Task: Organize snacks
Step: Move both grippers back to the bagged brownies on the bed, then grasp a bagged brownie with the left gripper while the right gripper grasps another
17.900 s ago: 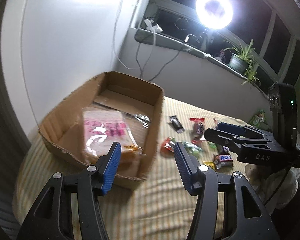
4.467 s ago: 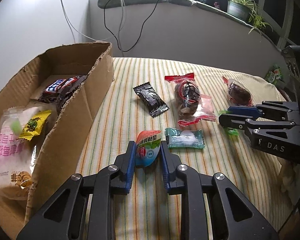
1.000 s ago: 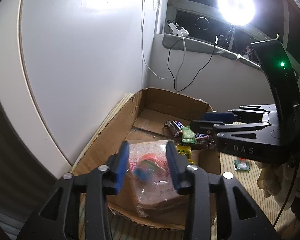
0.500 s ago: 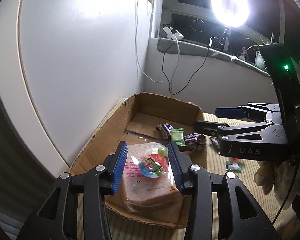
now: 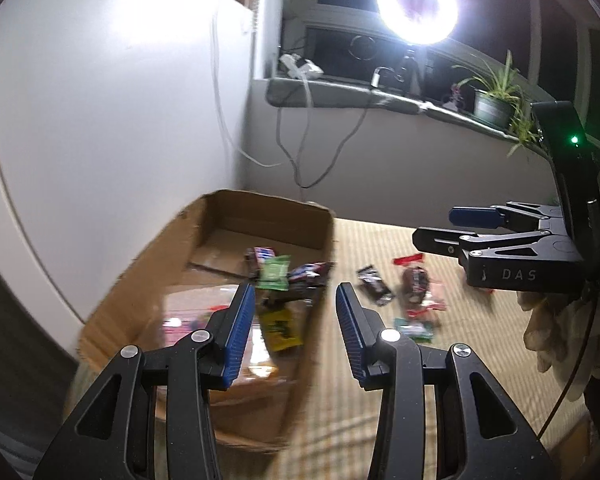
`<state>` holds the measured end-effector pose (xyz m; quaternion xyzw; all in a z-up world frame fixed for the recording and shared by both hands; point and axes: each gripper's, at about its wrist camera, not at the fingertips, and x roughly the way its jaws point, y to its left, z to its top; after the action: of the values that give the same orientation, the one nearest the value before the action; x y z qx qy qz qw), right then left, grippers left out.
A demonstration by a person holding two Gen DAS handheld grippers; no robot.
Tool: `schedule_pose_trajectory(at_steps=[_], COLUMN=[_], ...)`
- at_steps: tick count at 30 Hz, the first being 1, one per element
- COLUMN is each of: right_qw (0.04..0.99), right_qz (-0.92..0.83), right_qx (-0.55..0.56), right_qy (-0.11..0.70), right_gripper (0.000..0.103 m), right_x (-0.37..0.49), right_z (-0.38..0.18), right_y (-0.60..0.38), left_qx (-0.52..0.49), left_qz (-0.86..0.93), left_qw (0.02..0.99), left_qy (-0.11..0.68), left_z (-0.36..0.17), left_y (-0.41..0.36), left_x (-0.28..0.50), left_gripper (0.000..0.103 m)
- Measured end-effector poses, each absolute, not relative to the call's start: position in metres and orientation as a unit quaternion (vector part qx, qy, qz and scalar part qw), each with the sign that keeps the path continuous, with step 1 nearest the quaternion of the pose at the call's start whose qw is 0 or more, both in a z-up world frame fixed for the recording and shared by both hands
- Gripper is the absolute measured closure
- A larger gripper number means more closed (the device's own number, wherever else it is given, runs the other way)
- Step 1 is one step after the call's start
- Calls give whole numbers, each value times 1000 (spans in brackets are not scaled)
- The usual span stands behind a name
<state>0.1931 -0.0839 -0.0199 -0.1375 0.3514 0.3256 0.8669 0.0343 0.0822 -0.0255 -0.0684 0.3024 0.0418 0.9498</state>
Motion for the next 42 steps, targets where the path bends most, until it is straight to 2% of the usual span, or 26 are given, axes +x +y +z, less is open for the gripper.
schedule_pose_trajectory(at_steps=[13,23,27,32,36,42], right_qw=[878,870,864,858,853,849], right_qz=[267,255,260,263,266,269], right_qx=[-123,-133,-132,-135,-133,-131], right_qy=[378,401,411,420,429,436], right_gripper=[29,29,35,35,43,44], right_x=[216,231,239,247,254,261], right_z=[-38,-68,-78,-89,-97,-106], right_y=[-185,-218,-219,-218,-217,-214], left_qx=[-61,-69,-78,-83,-85,-86], left_qz=[-26,-58,-68,-75,-76,-77], left_qw=[938,926,920,914,909,902], left_qy=[339,366,379,391,401,415], left_z=[-44,-59,-67,-74,-81,-93], left_y=[19,-1,-6,-14,-19,-23], left_x=[66,99,114,135,150,165], left_gripper=[62,62,62,62,62,62])
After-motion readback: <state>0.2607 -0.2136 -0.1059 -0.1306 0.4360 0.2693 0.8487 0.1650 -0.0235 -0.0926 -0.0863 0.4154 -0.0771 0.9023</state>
